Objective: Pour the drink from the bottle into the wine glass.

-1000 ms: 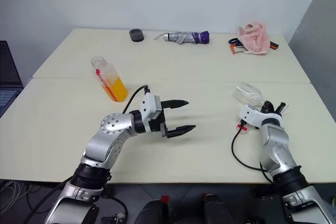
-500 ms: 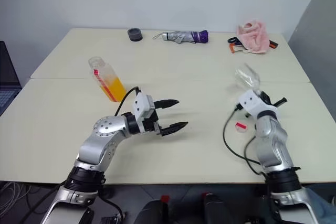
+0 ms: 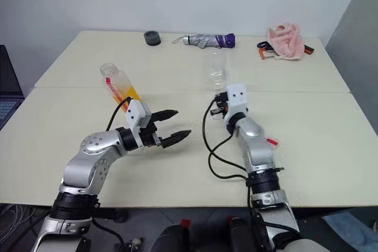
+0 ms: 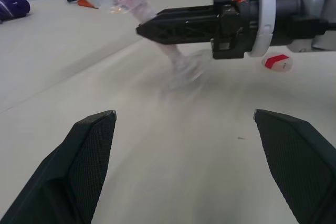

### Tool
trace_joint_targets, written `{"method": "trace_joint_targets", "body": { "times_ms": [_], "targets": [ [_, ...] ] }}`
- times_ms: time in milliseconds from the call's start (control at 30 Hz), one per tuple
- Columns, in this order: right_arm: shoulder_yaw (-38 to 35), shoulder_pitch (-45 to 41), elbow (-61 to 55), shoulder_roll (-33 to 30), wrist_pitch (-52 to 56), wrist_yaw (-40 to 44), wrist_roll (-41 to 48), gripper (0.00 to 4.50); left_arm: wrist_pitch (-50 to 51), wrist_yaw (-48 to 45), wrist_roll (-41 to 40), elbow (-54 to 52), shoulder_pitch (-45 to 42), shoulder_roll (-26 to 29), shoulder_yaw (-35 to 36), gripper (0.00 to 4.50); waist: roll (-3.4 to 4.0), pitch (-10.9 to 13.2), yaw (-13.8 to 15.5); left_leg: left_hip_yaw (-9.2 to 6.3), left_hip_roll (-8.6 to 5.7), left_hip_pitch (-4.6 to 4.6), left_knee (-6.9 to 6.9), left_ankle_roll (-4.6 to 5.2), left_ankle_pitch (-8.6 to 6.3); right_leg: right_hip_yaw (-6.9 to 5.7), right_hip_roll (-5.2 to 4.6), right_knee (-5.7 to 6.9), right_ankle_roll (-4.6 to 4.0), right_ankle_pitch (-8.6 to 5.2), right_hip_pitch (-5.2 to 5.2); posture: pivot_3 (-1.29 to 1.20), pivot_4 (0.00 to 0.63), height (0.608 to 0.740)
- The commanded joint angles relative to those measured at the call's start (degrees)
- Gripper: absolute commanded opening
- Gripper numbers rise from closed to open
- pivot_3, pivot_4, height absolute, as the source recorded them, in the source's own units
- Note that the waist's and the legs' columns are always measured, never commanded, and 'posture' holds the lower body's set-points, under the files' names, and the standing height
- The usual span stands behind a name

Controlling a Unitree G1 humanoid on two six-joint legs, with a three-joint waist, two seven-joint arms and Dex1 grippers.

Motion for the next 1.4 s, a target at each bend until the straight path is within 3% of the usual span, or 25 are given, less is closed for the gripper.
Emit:
{"method": "trace_joint_targets", "body": {
  "times_ms": [33,267,567,900,1133,1400],
  "targets": [
    [-0.56,-3.2,6.58,1.17,-9.41,-0.89,1.33,0.13,0.23,0.11,-1.24,-3.4,0.15,0.83,1.0,4.5,0.0,0.0,-0.01,-0.01,0.01,-0.01,0.0,0.0,0.0,-0.01,0.0,0.0,0.0,0.0,0.0,0.0,0.15,0.74],
    [2.16,-0.29,11.63,0.96,-17.61,-0.5,-0.42,0.13,1.02,-0.2,-1.46,-3.85,0.97,1.92,1.69,4.5,0.02,0.01,-0.02,-0.01,0.03,-0.01,0.0,0.0,0.0,0.0,-0.01,0.0,0.0,0.0,-0.01,0.0,0.15,0.74],
    [6.88,13.68,-2.36,-1.3,-12.97,1.9,-0.33,0.13,1.58,-2.24,-2.77,-0.68,0.46,4.8,3.9,4.5,0.01,-0.01,0.02,-0.02,0.07,0.04,0.0,0.0,0.0,0.02,-0.02,0.02,0.0,-0.01,0.04,0.0,0.15,0.74],
    [9.11,17.97,-6.39,-3.12,-8.76,3.91,0.16,0.13,2.86,-5.45,-5.32,1.18,-0.09,7.98,5.86,4.5,-0.01,-0.03,-0.07,0.0,0.03,0.1,-0.01,0.0,0.0,0.02,0.07,0.01,0.0,-0.01,0.05,0.0,0.15,0.74],
    [9.36,16.44,-7.27,-2.23,-15.22,6.41,2.68,0.13,2.55,-7.24,-7.17,0.77,1.37,9.5,8.16,4.5,-0.02,-0.03,-0.28,0.03,0.03,0.13,-0.01,0.0,0.0,0.03,0.08,0.01,0.0,-0.01,0.06,0.0,0.15,0.74],
    [9.68,9.52,1.32,-0.23,-22.71,9.6,3.35,0.13,2.58,-6.73,-7.81,-0.66,2.16,10.99,10.27,4.5,0.02,0.0,-0.45,0.02,0.07,0.09,-0.04,0.0,0.0,0.03,0.09,0.01,-0.02,-0.01,-0.02,0.0,0.15,0.74]
  ]
}}
